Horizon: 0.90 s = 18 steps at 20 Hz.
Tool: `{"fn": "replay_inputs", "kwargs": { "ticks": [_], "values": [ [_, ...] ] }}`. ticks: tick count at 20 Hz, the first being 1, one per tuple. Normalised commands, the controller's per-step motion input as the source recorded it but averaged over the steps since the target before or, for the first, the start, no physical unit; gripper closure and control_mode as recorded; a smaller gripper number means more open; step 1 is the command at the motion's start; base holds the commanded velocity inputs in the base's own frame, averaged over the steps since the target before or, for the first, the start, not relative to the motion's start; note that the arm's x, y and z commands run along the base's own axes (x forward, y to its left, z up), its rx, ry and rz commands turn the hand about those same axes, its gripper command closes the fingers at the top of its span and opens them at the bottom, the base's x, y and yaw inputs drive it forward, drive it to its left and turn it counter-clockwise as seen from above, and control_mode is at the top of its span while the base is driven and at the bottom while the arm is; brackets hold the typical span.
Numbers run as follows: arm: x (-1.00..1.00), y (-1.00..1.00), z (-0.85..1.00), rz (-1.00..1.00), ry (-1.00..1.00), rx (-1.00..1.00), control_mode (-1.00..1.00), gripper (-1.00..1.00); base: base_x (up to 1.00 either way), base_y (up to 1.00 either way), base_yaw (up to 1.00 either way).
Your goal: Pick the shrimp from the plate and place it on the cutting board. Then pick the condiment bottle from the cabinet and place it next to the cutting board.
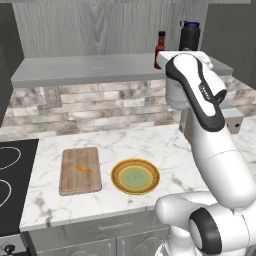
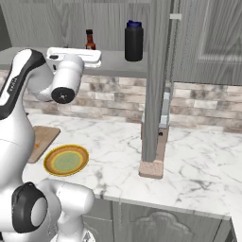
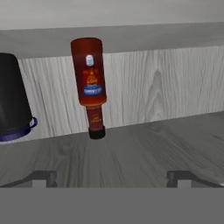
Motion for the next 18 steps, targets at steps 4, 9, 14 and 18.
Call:
{"fn": "replay_inputs", "kwargs": {
  "ticks": [4,9,14,18],
  "values": [
    [0.09,0.02,0.05,-0.02,0.02,-0.02,-1.00,-1.00,0.00,0.00,0.00],
    [0.11,0.03,0.00,-0.02,0.04,-0.01,-1.00,-1.00,0.00,0.00,0.00],
    [0.11,0.00,0.00,-0.01,0.08,0.00,-1.00,-1.00,0.00,0.00,0.00],
    [0.11,0.00,0.10,-0.01,0.08,0.00,-1.00,-1.00,0.00,0.00,0.00]
  ]
}}
